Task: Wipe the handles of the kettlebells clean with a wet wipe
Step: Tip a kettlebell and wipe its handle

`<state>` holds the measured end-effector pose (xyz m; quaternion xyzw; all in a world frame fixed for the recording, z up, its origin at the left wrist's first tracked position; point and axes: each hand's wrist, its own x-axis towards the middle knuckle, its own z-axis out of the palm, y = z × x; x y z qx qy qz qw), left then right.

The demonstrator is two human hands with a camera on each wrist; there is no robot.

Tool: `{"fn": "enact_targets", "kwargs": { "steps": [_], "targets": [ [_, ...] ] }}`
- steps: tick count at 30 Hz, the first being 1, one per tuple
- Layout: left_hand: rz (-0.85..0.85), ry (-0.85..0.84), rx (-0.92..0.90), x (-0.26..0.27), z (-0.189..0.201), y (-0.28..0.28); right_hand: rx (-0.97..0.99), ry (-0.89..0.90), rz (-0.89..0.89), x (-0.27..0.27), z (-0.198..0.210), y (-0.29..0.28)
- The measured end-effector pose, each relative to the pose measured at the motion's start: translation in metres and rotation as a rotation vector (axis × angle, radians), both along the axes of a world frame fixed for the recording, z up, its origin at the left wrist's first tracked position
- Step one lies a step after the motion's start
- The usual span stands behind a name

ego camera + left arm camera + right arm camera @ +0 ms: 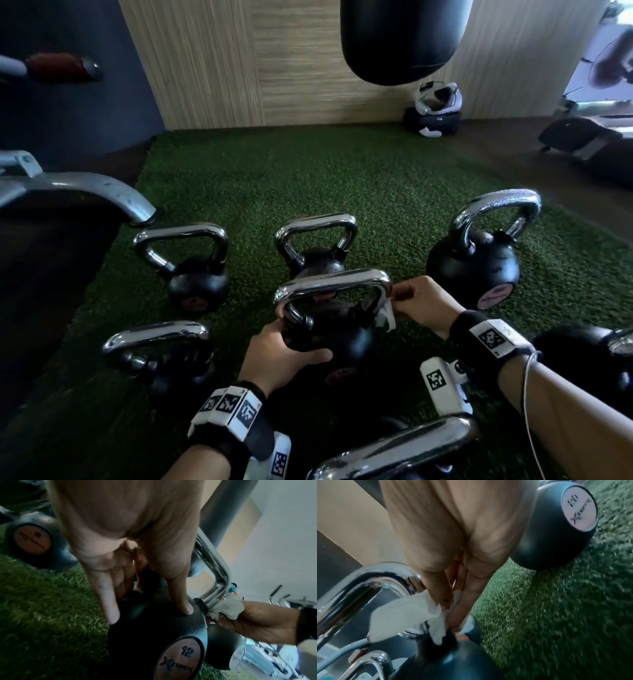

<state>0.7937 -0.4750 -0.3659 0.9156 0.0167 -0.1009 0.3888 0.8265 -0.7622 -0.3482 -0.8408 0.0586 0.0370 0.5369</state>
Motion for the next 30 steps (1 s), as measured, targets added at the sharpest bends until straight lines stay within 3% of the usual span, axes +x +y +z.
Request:
{"fn": "enact_targets", "kwargs": {
  "steps": [3, 6, 10, 13, 17, 21, 25, 27, 30],
  "targets": [
    [-0.077, 0.026, 0.258, -0.012, 0.022, -0.005, 0.018, -0.002, 0.007, -0.006, 0.014, -0.011],
    [-0.042, -0.144, 0.352, -0.024, 0.054, 0.000, 0.075, -0.047, -0.043, -0.014, 0.036, -0.021],
    [-0.212, -0.402, 0.065, -0.032, 0.108, -0.006, 0.181, -0.127, -0.039, -0.022, 0.075, -0.015],
    [-0.336, -0.487, -0.186, -0.030, 0.132, -0.026, 0.312, -0.178, 0.005, -0.026, 0.101, 0.006],
    [-0.394, -0.615, -0.262, -0.018, 0.136, -0.046, 0.447, -0.192, 0.116, -0.029, 0.117, 0.032],
    [-0.309, -0.697, -0.370, -0.015, 0.136, -0.050, 0.504, -0.167, 0.199, -0.030, 0.119, 0.044],
    [-0.277, -0.710, -0.340, -0.007, 0.137, -0.040, 0.646, -0.066, 0.292, -0.028, 0.115, 0.032],
    [-0.203, -0.778, -0.267, 0.001, 0.132, -0.031, 0.563, -0.100, 0.199, -0.023, 0.103, 0.015],
    [-0.155, -0.837, -0.118, 0.009, 0.126, -0.026, 0.231, -0.199, -0.059, -0.009, 0.065, -0.015]
  ]
}}
